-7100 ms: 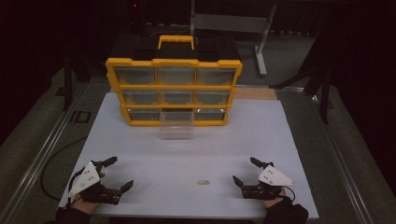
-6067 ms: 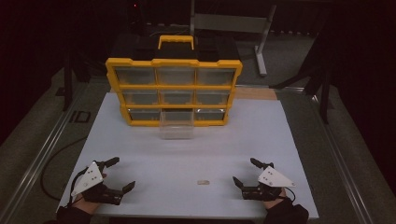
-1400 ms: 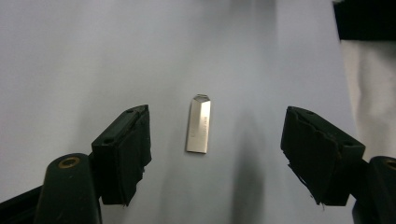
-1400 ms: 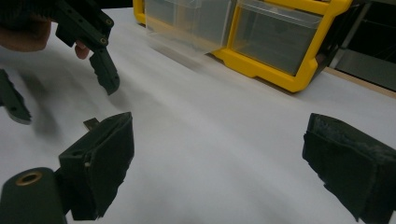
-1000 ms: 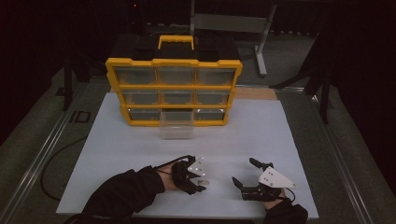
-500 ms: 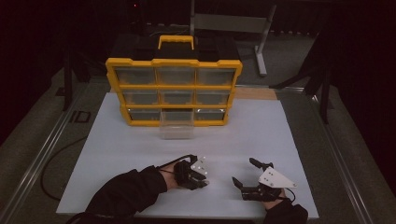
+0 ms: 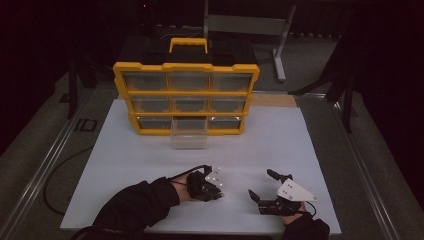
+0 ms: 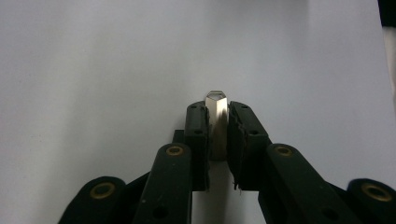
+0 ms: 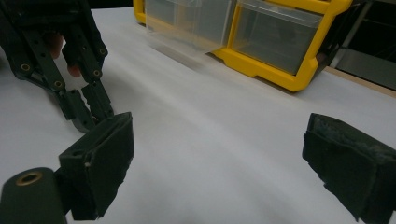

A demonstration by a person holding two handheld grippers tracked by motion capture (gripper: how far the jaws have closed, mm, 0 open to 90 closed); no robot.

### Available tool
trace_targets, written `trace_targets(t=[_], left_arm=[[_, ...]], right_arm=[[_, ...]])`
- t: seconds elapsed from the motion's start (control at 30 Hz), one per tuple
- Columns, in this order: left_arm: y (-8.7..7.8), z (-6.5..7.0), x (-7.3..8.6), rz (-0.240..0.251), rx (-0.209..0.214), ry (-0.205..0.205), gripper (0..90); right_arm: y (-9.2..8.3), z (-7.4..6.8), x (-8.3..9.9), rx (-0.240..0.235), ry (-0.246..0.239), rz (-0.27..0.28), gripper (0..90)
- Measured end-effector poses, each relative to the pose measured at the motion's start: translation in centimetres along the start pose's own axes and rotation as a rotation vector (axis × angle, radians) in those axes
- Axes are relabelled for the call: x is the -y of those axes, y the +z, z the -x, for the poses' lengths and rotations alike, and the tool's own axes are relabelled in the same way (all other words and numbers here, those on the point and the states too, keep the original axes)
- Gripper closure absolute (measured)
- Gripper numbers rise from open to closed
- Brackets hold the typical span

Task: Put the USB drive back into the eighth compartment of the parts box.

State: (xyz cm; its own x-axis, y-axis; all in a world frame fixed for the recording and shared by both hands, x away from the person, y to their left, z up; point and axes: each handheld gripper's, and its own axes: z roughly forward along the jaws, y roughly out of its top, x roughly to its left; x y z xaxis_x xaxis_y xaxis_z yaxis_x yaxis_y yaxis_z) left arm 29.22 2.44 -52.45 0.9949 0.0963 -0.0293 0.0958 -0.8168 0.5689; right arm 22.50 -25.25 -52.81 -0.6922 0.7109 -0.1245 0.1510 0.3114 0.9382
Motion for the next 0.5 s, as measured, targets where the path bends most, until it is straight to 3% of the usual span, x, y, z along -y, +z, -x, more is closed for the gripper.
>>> trace_targets(t=[0.33,0.37,0.5], left_arm=[[-0.4,0.11,0.02,-0.012,-0.009,-0.011,80.2],[-0.55,0.06,0.02,-0.019,-0.025,-0.002,80.2],[-0.93,0.0,0.02,-0.006,-0.02,-0.016,80.3]], right_arm=[[-0.02,-0.01,-0.02,0.002,0.002,0.001,9.2],[-0.02,0.0,-0.01,0.002,0.001,0.001,9.1],[-0.03,0.02,-0.01,0.002,0.003,0.001,9.1]])
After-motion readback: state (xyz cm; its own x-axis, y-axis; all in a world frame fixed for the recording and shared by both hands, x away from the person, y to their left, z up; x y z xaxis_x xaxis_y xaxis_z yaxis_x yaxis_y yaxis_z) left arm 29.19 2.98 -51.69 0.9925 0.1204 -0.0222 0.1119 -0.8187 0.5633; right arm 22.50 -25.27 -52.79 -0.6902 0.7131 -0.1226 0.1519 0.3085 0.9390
